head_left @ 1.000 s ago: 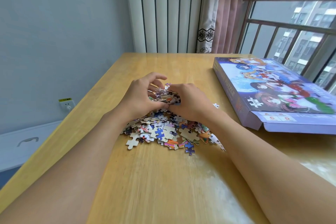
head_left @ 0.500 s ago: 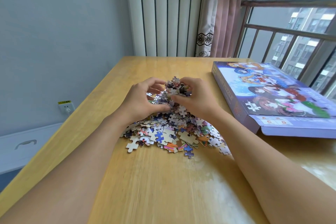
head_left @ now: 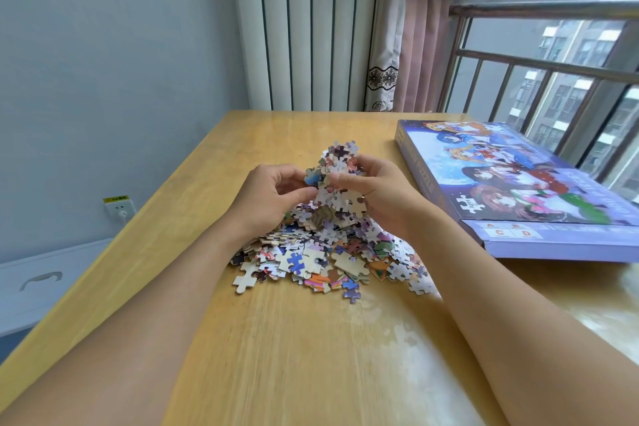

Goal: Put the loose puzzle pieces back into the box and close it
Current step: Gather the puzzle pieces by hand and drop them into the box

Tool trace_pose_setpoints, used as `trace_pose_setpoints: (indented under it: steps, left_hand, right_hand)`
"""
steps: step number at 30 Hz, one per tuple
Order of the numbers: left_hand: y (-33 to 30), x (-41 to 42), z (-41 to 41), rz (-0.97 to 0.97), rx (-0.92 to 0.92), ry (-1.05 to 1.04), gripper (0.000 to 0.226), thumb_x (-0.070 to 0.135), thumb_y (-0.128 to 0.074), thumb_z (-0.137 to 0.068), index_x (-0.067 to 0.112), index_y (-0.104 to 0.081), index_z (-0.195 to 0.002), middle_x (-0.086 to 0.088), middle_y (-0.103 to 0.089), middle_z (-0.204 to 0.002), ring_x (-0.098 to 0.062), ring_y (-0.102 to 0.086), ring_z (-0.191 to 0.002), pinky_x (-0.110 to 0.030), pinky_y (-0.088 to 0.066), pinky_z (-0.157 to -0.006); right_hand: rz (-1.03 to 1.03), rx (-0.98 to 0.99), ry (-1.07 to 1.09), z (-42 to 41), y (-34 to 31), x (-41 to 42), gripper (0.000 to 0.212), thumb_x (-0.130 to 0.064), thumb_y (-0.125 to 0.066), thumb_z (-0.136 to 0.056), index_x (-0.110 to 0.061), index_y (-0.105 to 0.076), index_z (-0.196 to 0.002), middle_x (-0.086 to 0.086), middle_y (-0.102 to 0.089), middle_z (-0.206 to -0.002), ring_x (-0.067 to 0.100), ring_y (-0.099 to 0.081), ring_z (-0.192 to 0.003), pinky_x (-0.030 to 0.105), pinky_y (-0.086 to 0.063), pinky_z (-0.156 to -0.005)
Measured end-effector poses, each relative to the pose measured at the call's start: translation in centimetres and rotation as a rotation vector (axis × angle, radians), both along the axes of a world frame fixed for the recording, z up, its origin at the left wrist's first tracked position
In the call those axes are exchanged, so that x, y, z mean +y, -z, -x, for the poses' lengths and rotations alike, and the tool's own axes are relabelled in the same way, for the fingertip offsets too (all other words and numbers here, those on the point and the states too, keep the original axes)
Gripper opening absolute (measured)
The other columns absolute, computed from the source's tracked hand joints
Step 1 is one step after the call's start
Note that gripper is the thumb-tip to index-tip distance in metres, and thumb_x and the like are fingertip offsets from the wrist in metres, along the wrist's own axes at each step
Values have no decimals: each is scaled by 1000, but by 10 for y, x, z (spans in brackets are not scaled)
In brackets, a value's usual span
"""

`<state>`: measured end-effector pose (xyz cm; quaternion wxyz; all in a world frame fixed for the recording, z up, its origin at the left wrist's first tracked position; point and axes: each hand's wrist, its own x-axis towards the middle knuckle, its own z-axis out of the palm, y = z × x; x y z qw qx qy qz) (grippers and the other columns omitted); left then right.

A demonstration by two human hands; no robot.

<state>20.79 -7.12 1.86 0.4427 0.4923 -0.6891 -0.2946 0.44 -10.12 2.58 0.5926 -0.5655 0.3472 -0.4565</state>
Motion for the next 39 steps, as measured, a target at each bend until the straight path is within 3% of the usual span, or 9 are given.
trace_pose_setpoints:
  steps: [5,12,16,21,25,28,33,36,39]
  left_hand:
    - [1,-1,1,35,-14,-3,16,11,-77,-86,24,-76,-94,8,-77,-86,-9,-72,-81,-18,-54,-71]
    - [3,-3,2,55,-9,-16,14,12,-78,-85,15,-76,-98,-1,-77,-84,-13,-73,-76,-25,-56,-73]
    - [3,-3,5,91,-20,-101,20,22,-80,-84,22,-72,-102,4,-76,-83,-7,-72,-77,-21,-55,-75]
    - [2,0,5,288,-134,-243,17,32,-77,-87,23,-72,-101,13,-71,-84,1,-65,-81,-7,-47,-73]
    - [1,6,11,324,-166,-239,11,28,-76,-88,24,-73,-98,12,-72,-85,0,-66,-81,-14,-51,-77]
    - [2,11,18,318,-173,-214,9,25,-77,-88,22,-74,-96,13,-72,-84,0,-67,-80,-20,-53,-77]
    - [-7,19,34,349,-199,-164,11,21,-77,-87,17,-76,-97,12,-72,-85,1,-66,-81,-8,-48,-75]
    - [-20,23,48,348,-218,-149,10,23,-79,-85,23,-75,-95,14,-71,-86,3,-65,-83,-16,-52,-75]
    - [-27,28,77,265,-348,-8,33,34,-83,-80,24,-72,-109,15,-69,-102,6,-62,-93,-17,-50,-85]
  right_hand:
    - [86,128,-48,3,1,-1,38,-6,-78,-80,1,-66,-116,19,-73,-111,33,-70,-105,43,-56,-93]
    - [47,129,-56,3,2,-3,36,0,-78,-79,3,-67,-113,25,-71,-111,32,-70,-98,44,-56,-93]
    - [47,91,19,3,-1,-2,33,4,-77,-78,2,-67,-110,20,-74,-106,31,-73,-95,38,-59,-81]
    - [-6,8,167,15,-15,-3,57,-8,-83,-71,3,-63,-123,16,-74,-106,28,-73,-96,46,-58,-88]
    - [-28,88,225,21,-18,4,29,-5,-81,-78,-7,-68,-104,14,-75,-106,22,-73,-91,34,-55,-79]
    - [-66,100,236,26,-25,11,33,-3,-81,-79,-1,-68,-109,18,-75,-106,31,-73,-99,45,-57,-91]
    - [-138,86,285,57,-53,19,42,-3,-81,-79,0,-65,-118,14,-75,-108,29,-72,-102,49,-54,-99]
    - [-184,47,282,78,-67,21,28,-2,-79,-80,-1,-68,-106,13,-76,-103,27,-73,-99,50,-55,-97]
    - [-229,-24,245,93,-81,27,18,1,-74,-85,0,-65,-101,16,-73,-106,28,-72,-101,44,-60,-84]
